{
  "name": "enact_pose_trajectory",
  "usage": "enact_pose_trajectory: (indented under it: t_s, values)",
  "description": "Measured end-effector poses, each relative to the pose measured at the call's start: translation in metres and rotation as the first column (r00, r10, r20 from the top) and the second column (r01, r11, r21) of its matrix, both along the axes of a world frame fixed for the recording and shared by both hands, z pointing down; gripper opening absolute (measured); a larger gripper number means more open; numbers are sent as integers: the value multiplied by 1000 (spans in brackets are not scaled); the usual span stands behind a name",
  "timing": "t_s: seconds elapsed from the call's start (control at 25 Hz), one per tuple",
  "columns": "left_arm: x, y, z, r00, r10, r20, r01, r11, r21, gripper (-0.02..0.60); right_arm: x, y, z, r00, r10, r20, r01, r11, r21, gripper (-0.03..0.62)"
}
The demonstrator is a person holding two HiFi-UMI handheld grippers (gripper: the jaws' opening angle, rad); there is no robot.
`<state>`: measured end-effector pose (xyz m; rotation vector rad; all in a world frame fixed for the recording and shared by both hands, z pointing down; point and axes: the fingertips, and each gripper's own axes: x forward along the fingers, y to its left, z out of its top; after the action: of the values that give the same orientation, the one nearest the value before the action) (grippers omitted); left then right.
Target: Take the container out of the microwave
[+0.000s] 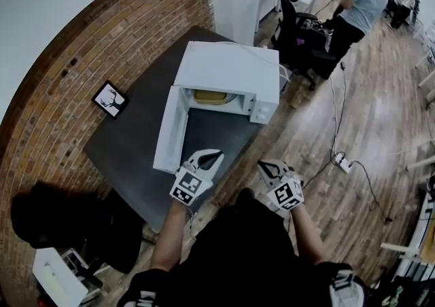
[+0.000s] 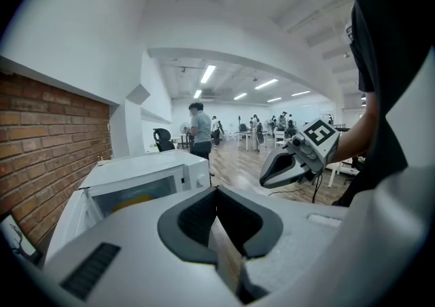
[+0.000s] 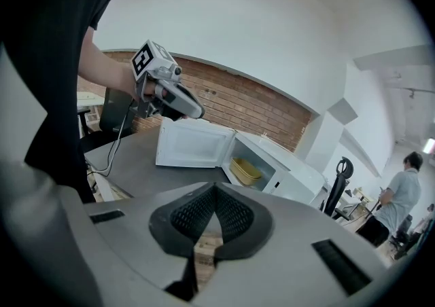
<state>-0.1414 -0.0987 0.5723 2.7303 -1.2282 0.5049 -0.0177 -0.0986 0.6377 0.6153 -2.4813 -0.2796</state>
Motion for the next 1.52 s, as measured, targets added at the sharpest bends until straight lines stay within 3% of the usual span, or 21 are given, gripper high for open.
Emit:
enact_pose_trajectory:
  t_s: [0.2,0.4,0.72,1.12,1.32,1.52]
  values:
    - [-4,-41,19,998,-34,54,35,999,-20,2,-1,-32,-8,999,-36,7,36,999,9,0]
    - [-8,-70,33,998,-57,26,59,997,-52,2,-1,-54,-7,997,-77,3,77,997,5,0]
    - [-17,-107,51,985,-108,138,116,992,-50,2,-3,-74,-6,989,-149,7,148,989,5,0]
    - [-36,-149,81,963,-163,216,179,982,-61,2,-21,-92,-7,974,-226,21,225,974,17,0]
    - [-50,-165,95,933,-154,326,184,981,-64,2,-35,-93,-6,968,-249,19,249,968,13,0]
    - [-54,-183,108,923,-114,368,150,986,-72,2,-39,-96,-2,977,-214,16,214,977,-5,0]
